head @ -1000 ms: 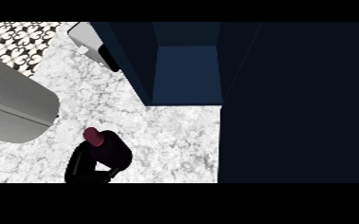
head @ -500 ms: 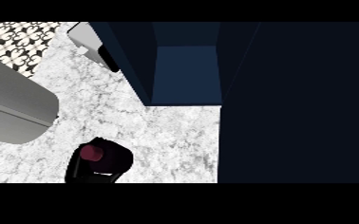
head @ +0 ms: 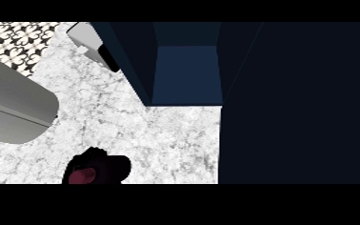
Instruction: Pick up the wine, place it into the cabinet and close the cabinet
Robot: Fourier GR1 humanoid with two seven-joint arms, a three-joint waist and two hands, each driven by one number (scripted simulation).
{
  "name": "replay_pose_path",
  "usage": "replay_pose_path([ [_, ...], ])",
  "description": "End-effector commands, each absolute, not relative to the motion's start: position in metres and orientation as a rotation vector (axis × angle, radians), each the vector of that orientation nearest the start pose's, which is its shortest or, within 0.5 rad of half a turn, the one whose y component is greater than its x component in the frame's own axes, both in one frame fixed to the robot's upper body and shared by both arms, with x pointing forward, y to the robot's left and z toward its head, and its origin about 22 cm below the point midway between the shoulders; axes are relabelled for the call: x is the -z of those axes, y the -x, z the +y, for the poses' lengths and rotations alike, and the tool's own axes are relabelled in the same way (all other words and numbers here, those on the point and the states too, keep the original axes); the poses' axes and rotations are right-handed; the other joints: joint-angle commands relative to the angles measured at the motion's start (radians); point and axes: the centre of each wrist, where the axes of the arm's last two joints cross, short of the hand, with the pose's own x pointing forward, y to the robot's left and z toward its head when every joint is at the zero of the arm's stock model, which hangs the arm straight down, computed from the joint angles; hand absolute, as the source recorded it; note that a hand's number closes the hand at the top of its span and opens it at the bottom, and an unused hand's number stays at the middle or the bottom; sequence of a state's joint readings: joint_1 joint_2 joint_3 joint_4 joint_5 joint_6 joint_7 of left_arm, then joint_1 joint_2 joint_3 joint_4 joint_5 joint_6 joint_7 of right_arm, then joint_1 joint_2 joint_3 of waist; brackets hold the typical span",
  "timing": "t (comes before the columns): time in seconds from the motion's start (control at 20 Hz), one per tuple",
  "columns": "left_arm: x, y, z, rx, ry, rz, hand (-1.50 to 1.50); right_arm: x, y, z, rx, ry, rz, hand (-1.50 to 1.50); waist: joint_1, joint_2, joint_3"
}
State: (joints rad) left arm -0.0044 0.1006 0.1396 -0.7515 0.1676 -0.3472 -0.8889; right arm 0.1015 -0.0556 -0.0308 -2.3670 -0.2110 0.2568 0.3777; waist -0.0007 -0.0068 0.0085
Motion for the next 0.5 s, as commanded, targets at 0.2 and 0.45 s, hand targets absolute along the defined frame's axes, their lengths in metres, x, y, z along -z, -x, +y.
replay_pose_path([
  [0.2,0.148,-0.130,0.294,-0.286,0.367,-1.749,1.50,-0.157,-0.159,-0.244,-0.234,-0.214,-1.910,-1.50,0.006,0.004,-0.007],
  [0.45,0.102,-0.157,0.241,-0.262,0.405,-1.741,1.50,-0.167,-0.165,-0.234,-0.227,-0.210,-1.891,-1.50,0.006,0.005,-0.008],
])
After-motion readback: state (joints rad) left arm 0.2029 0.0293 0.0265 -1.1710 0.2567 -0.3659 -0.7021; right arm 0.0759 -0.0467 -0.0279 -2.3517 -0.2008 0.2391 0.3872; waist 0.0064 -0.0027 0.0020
